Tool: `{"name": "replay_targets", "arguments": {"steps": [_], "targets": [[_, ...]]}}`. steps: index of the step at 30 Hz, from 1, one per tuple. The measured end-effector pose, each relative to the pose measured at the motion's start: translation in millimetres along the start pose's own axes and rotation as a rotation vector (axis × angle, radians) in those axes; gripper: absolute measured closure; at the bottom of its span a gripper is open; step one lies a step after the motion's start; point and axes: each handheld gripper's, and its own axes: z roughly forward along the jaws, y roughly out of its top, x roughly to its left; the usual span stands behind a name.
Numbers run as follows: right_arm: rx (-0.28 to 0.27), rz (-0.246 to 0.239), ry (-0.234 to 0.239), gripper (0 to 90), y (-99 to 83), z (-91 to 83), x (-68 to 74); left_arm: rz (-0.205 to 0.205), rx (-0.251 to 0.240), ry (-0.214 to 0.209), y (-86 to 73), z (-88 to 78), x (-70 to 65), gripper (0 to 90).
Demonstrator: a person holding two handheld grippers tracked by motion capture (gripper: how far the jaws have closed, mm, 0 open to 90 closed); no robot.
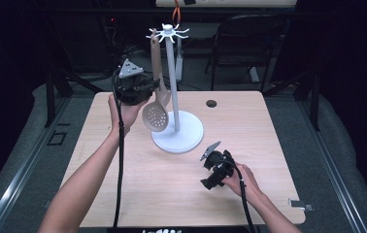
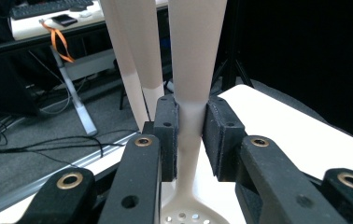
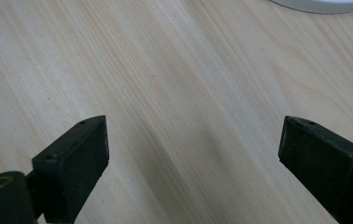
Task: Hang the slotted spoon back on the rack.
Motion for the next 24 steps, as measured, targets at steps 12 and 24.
{"name": "replay_targets", "arguments": {"steps": [12,24], "targets": [[-0.001,-0.003,0.001,8.3,0.0,0.6,0.2,-0.005,0.038,0.006,0.7,14.2,0.6,75.7],[0.001,-0.001,0.001,8.2,0.0,0.3,0.6,-0.01,0.029,0.003,-4.3,13.8,2.0,71.4]]}}
